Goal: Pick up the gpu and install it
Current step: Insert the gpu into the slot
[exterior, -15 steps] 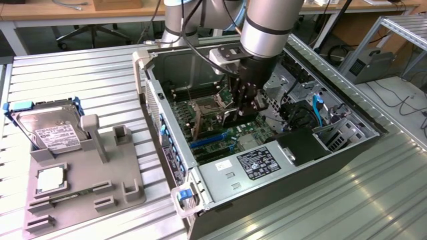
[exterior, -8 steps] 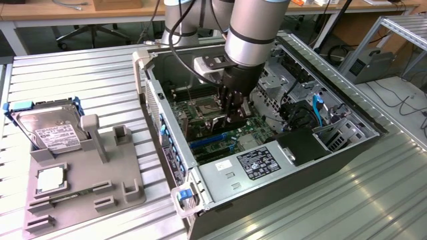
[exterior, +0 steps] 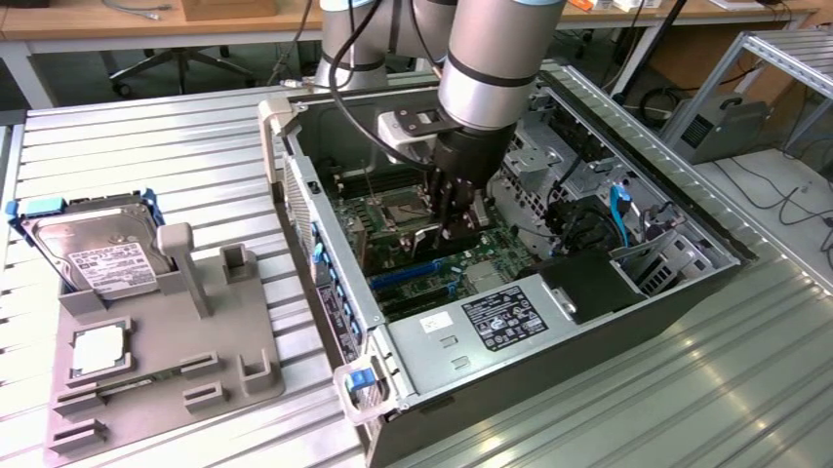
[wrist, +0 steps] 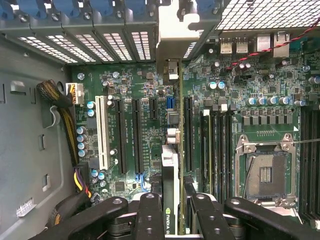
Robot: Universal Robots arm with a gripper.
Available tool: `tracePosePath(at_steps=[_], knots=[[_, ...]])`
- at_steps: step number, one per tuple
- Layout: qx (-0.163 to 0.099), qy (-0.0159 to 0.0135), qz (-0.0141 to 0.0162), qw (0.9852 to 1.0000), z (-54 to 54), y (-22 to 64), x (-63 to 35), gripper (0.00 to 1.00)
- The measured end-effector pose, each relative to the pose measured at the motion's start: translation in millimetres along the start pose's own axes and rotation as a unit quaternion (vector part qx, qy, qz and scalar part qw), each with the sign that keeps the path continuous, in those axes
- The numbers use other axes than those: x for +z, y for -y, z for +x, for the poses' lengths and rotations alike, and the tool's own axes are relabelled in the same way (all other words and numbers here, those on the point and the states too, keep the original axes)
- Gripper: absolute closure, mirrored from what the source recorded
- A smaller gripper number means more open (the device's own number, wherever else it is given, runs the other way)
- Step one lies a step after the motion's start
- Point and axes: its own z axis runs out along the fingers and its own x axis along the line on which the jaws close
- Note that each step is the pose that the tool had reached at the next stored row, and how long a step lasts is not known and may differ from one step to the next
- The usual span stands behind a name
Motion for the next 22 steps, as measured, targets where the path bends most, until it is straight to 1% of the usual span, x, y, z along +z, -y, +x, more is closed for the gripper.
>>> tracePosePath(at_steps=[10,19,22], knots=[[0.0,0.0,0.0,1.0,0.1,-1.4,2.4,0.73],[0.0,0.0,0.0,1.0,0.3,-6.5,2.4,0.73],[0.0,0.0,0.0,1.0,0.3,-7.8,4.5,0.73]])
